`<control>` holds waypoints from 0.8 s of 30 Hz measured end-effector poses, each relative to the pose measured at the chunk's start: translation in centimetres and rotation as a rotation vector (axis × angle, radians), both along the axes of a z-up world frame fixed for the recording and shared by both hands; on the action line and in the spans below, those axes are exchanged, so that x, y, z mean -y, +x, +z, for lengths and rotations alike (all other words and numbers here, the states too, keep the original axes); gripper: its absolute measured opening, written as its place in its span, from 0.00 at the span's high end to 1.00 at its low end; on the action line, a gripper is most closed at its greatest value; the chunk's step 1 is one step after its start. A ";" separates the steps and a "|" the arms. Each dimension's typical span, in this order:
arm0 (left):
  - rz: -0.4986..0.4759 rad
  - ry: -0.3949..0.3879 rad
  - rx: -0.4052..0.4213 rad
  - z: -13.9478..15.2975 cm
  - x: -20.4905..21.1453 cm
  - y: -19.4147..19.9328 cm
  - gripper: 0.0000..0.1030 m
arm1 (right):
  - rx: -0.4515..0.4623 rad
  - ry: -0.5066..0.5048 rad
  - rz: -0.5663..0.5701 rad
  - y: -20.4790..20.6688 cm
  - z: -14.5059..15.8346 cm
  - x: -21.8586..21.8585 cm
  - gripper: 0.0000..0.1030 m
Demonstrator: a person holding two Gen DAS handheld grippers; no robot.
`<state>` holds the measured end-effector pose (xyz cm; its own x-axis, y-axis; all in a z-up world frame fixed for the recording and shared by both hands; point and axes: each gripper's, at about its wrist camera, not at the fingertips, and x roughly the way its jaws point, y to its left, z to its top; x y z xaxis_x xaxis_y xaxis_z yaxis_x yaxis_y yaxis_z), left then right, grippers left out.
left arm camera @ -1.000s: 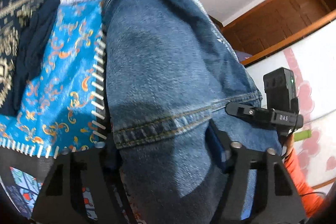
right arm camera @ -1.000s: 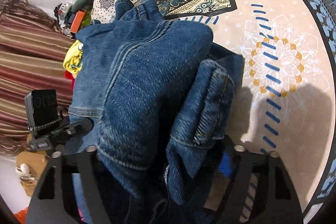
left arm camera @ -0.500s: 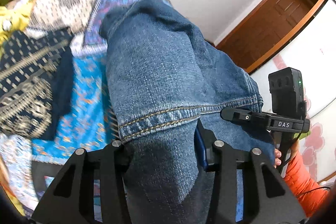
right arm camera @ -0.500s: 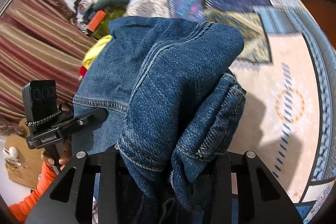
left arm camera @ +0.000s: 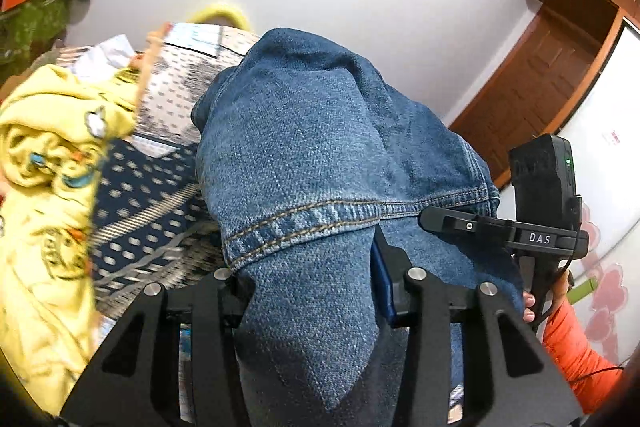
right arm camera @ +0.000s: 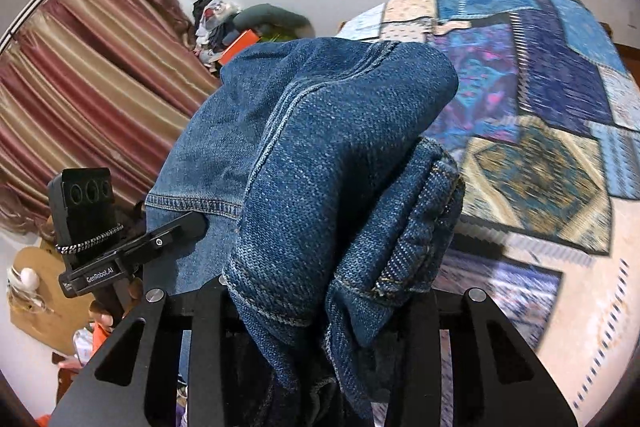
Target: Fold large clothes
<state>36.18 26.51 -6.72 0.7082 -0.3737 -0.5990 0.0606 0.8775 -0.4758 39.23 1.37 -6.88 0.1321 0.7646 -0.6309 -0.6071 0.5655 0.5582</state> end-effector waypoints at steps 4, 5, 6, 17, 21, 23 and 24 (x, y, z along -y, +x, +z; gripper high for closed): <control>0.034 0.026 -0.018 -1.4 -3.8 0.7 0.58 | -0.031 0.012 0.022 1.0 -2.2 -4.1 0.67; 0.040 0.030 -0.022 -2.0 -4.5 0.6 0.58 | -0.044 0.013 0.024 1.3 -3.0 -5.3 0.67; 0.051 0.034 -0.031 -2.7 -5.6 1.0 0.58 | -0.049 0.011 0.027 1.4 -3.2 -6.0 0.67; 0.157 0.013 -0.153 -12.3 -13.8 2.8 0.58 | -0.093 -0.069 0.055 3.7 -10.9 -14.9 0.67; 0.150 0.027 -0.169 -14.5 -14.3 3.1 0.53 | -0.085 -0.092 0.059 3.9 -12.7 -15.4 0.66; 0.140 0.059 -0.163 -14.8 -13.9 2.8 0.47 | -0.060 -0.109 0.074 3.6 -12.8 -15.1 0.64; 0.140 0.079 -0.165 -15.0 -13.7 2.7 0.41 | -0.055 -0.117 0.078 3.4 -12.8 -15.0 0.62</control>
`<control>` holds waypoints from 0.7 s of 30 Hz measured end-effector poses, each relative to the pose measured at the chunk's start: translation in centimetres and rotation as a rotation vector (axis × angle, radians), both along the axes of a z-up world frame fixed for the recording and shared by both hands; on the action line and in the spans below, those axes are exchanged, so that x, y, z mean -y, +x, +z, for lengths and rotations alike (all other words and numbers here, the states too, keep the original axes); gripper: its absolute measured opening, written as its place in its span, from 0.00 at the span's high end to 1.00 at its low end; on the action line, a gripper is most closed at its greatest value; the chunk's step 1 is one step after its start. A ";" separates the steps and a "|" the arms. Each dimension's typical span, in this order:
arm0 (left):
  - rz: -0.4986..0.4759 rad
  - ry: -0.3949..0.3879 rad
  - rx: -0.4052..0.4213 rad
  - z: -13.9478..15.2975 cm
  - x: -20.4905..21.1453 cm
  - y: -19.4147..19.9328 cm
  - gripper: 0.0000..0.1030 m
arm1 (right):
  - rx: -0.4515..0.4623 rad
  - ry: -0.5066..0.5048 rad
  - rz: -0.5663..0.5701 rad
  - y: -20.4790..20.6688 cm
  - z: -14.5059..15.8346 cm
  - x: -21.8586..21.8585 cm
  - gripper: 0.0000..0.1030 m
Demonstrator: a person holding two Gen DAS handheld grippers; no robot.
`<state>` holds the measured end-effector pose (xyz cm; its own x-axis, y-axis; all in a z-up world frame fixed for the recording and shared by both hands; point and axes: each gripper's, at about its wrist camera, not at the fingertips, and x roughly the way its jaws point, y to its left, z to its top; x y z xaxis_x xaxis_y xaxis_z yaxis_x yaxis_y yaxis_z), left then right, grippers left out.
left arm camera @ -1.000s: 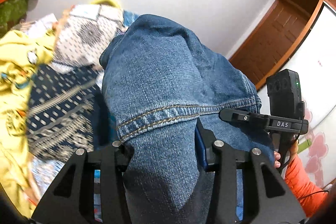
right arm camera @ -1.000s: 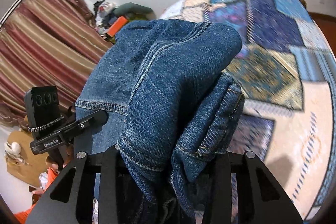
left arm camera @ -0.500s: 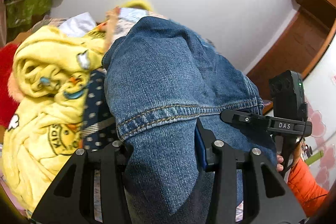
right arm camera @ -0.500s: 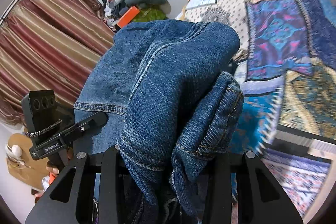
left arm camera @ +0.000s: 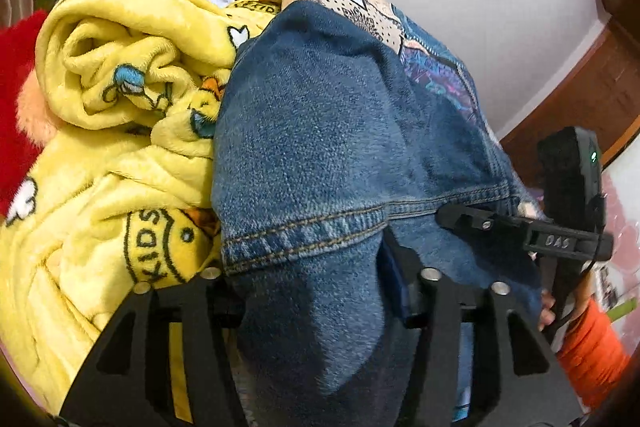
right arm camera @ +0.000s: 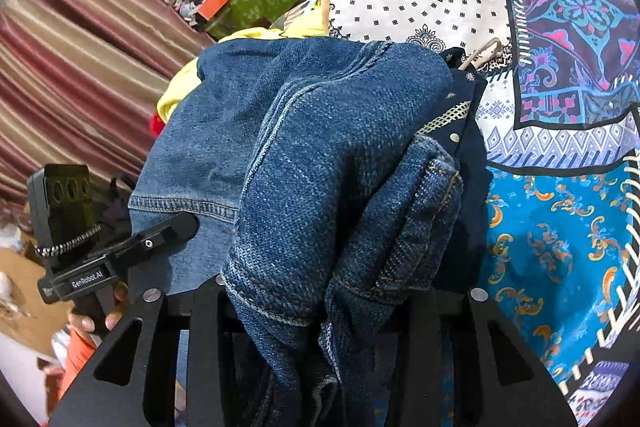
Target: Fold large clothes
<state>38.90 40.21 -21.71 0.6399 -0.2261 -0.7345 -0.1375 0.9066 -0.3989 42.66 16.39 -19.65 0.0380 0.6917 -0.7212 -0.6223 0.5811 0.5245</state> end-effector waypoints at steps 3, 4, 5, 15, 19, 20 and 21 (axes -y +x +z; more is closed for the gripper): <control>0.023 0.028 -0.031 -0.6 0.4 -0.3 0.30 | 0.013 -0.050 -0.001 -0.5 -0.3 0.3 0.55; 0.032 0.029 -0.040 -0.6 0.5 -0.5 0.29 | 0.020 -0.067 0.000 -0.7 -0.3 0.4 0.54; 0.039 0.034 -0.047 -0.6 0.8 -0.8 0.29 | 0.036 -0.090 -0.005 -0.9 -0.2 0.6 0.47; 0.036 0.337 -0.048 2.8 4.6 -4.1 0.28 | 0.210 -0.188 -0.099 -4.5 2.2 4.2 0.29; 0.007 0.420 -0.037 2.8 6.2 -5.8 0.27 | 0.339 -0.187 -0.118 -6.6 3.7 4.3 0.29; 0.005 0.430 -0.042 2.4 6.4 -6.0 0.27 | 0.360 -0.189 -0.107 -7.3 3.9 4.2 0.29; 0.005 0.435 -0.050 2.1 6.6 -6.2 0.27 | 0.363 -0.194 -0.094 -7.4 3.8 3.9 0.29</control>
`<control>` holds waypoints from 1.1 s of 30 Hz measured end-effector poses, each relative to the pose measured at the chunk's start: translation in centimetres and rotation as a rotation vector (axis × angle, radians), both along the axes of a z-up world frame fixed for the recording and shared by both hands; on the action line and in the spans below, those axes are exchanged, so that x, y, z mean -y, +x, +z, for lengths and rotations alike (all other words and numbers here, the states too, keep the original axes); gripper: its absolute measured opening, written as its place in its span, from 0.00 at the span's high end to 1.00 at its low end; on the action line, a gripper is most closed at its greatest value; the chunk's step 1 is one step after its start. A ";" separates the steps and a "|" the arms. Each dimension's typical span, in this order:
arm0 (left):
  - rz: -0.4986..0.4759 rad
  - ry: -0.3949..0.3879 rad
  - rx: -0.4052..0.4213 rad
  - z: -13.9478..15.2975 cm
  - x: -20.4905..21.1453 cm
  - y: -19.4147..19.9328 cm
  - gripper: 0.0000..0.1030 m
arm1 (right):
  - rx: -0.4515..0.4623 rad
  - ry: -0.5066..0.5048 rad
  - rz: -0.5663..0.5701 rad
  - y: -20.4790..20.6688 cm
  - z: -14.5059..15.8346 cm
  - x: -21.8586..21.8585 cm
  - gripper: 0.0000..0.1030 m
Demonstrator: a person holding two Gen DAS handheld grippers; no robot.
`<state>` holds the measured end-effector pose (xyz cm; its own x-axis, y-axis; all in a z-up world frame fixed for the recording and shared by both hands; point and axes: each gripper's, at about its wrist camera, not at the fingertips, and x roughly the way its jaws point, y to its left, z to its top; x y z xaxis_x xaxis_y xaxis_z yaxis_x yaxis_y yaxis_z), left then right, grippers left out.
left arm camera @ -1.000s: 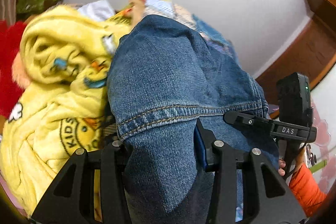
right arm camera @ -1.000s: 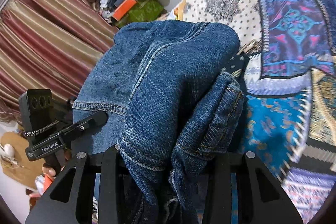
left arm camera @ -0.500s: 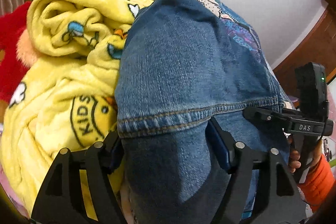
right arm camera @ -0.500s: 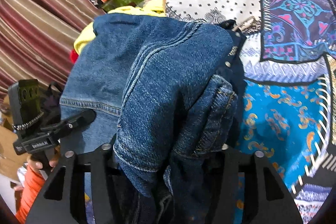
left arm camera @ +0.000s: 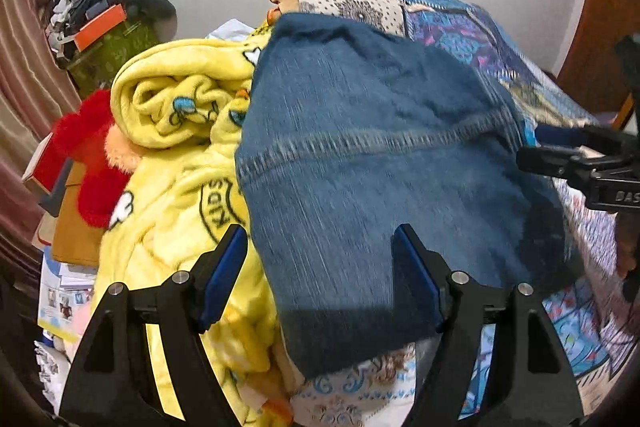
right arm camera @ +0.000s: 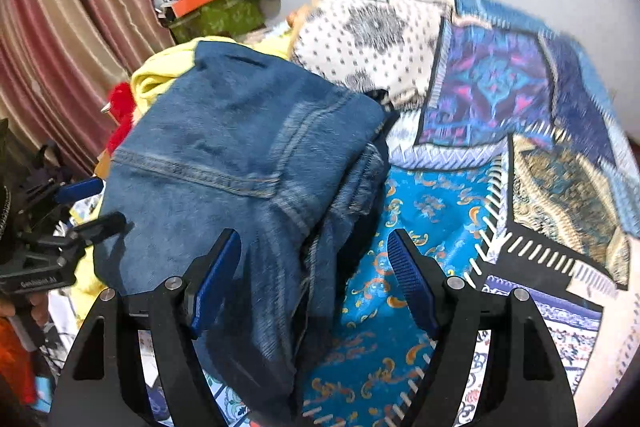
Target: Fold large clothes
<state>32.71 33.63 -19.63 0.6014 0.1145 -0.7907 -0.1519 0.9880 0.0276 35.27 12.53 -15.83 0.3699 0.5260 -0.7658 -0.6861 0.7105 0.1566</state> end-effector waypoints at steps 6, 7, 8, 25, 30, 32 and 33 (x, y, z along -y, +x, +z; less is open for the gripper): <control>0.057 -0.070 -0.023 -0.9 -0.5 -1.3 0.20 | -0.030 -0.147 0.089 -1.6 -2.9 -1.1 0.29; 0.067 -0.079 -0.035 -0.9 -0.5 -1.6 0.20 | -0.039 -0.146 0.084 -1.6 -3.0 -0.7 0.29; 0.072 -0.079 -0.043 -0.9 -0.3 -1.9 0.20 | -0.054 -0.143 0.073 -1.6 -3.0 -0.2 0.29; 0.048 0.002 0.344 16.2 6.8 -13.6 0.20 | 0.240 0.155 -0.009 -11.6 15.1 8.1 0.29; 0.023 0.024 0.537 21.6 10.6 -19.2 0.20 | 0.390 0.286 -0.016 -17.0 20.2 10.7 0.29; 0.020 0.044 0.594 22.8 12.2 -21.1 0.20 | 0.448 0.334 -0.025 -19.2 21.6 12.0 0.29; 0.015 0.057 0.637 23.6 13.3 -22.5 0.20 | 0.471 0.357 -0.030 -20.2 22.2 12.6 0.29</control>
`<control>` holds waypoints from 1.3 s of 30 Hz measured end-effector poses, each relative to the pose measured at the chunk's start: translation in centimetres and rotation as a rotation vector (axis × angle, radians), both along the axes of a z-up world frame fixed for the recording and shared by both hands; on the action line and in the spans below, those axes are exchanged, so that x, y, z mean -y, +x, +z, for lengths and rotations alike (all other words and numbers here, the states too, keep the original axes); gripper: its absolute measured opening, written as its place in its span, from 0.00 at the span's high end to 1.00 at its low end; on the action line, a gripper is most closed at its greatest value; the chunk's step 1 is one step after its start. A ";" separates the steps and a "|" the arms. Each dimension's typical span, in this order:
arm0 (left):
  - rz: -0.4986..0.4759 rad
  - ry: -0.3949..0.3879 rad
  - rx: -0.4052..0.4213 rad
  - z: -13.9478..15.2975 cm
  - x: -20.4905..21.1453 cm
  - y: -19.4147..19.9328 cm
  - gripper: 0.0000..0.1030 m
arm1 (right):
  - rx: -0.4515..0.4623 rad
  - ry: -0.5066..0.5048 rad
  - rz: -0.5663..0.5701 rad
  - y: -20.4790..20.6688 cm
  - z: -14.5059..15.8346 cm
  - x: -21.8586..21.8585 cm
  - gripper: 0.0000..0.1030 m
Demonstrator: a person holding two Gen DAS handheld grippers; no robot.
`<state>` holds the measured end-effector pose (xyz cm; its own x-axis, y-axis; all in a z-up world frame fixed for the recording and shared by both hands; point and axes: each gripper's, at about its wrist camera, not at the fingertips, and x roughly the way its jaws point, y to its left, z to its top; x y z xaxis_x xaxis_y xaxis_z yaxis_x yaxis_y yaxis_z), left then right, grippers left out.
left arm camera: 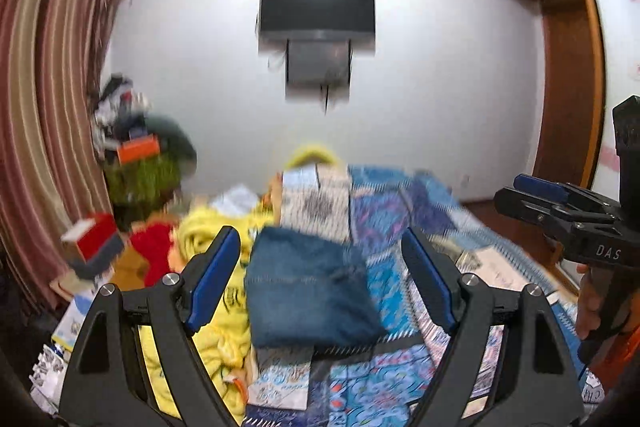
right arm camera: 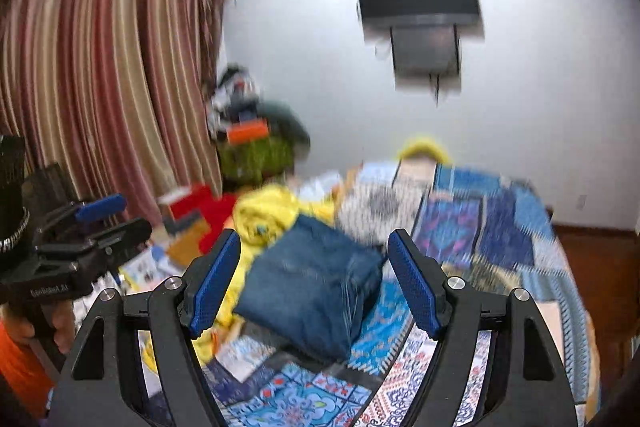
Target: Fold large clothes
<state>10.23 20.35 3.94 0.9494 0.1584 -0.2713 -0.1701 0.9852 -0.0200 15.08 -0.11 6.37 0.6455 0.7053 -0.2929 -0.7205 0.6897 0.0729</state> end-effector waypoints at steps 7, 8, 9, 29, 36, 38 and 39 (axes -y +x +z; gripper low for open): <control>0.026 0.068 0.157 2.0 5.3 -5.7 0.20 | 0.104 0.111 -0.035 -5.6 2.1 3.4 0.29; 0.028 0.068 0.165 2.0 5.6 -6.2 0.20 | 0.112 0.114 -0.044 -6.0 2.0 3.6 0.29; 0.032 0.070 0.175 2.0 6.1 -6.8 0.20 | 0.125 0.115 -0.057 -6.7 2.0 3.8 0.29; 0.129 0.040 0.208 1.6 8.1 -10.9 0.01 | 0.152 0.096 -0.127 -8.8 1.2 4.1 0.00; 0.129 0.035 0.194 1.2 8.2 -10.8 0.01 | 0.138 0.092 -0.134 -9.0 0.8 4.5 0.00; 0.130 0.035 0.193 1.2 8.3 -10.7 0.01 | 0.136 0.092 -0.136 -9.0 0.8 4.5 0.00; 0.130 0.033 0.193 1.1 8.3 -10.7 0.01 | 0.136 0.091 -0.137 -9.0 0.8 4.5 0.00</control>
